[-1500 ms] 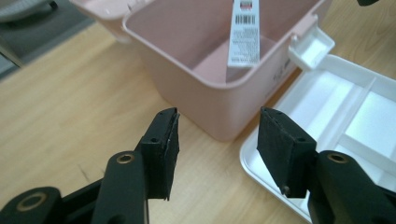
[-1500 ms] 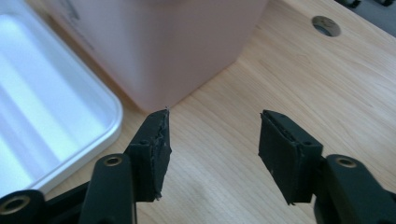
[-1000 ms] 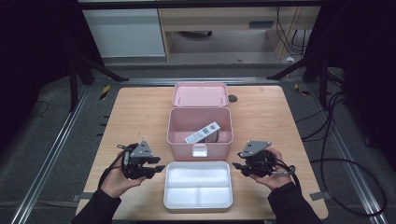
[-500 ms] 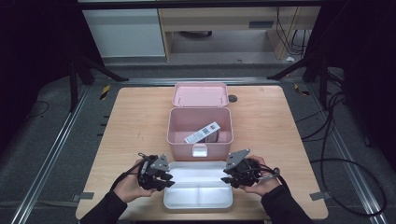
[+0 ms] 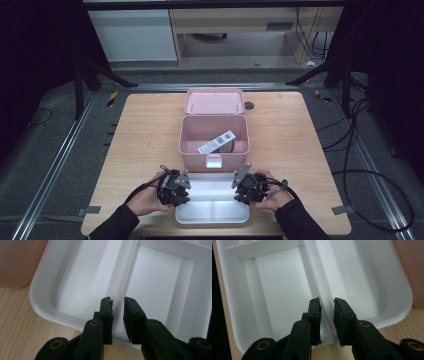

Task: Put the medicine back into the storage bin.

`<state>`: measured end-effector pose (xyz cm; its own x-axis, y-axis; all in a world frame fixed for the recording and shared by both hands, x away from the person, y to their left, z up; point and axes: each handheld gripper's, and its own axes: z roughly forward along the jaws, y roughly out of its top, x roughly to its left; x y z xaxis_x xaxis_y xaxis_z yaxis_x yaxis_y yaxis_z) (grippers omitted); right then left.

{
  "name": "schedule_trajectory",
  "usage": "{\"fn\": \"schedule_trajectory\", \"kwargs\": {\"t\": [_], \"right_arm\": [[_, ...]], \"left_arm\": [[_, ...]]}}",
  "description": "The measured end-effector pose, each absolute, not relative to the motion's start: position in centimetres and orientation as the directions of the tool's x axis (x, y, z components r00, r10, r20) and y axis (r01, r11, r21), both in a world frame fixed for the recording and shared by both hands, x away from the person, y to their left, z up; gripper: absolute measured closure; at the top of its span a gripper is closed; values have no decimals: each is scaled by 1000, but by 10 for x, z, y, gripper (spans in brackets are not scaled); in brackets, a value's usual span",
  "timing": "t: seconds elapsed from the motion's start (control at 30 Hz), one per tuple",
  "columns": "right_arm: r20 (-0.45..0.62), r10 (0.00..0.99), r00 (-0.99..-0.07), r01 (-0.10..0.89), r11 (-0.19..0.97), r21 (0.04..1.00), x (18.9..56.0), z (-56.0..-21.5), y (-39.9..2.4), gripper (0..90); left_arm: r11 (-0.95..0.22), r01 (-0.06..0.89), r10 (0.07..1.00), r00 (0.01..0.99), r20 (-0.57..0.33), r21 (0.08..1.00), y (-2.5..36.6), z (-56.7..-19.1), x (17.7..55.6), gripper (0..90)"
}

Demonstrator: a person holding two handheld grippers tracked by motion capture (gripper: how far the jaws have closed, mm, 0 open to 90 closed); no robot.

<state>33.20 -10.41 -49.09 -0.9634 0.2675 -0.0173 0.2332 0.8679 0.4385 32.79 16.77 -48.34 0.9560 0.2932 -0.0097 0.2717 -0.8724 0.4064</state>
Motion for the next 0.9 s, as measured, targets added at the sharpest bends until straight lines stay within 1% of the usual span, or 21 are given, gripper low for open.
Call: {"fn": "schedule_trajectory", "kwargs": {"t": [0.13, 0.47, 0.53, 0.77, 0.9], "right_arm": [[-22, 255, -967, 225, 886, 406, 332, -494, -100, 800], [-7, 237, -971, 218, 905, 365, 335, -492, -96, 827], [-4, 232, -973, 214, 907, 363, 336, -492, -96, 831], [21, 225, -974, 217, 909, 357, 335, -488, -96, 844], [38, 207, -978, 206, 909, 363, 330, -479, -98, 846]], "left_arm": [[-886, 252, 274, 962, 0, 389, 165, -485, 329, 777], [-922, 210, 222, 975, -2, 326, 158, -486, 333, 800], [-924, 209, 219, 976, -4, 320, 158, -486, 335, 829], [-933, 177, 177, 984, -29, 314, 158, -482, 335, 854], [-941, 150, 147, 989, -32, 302, 156, -469, 327, 864]]}}
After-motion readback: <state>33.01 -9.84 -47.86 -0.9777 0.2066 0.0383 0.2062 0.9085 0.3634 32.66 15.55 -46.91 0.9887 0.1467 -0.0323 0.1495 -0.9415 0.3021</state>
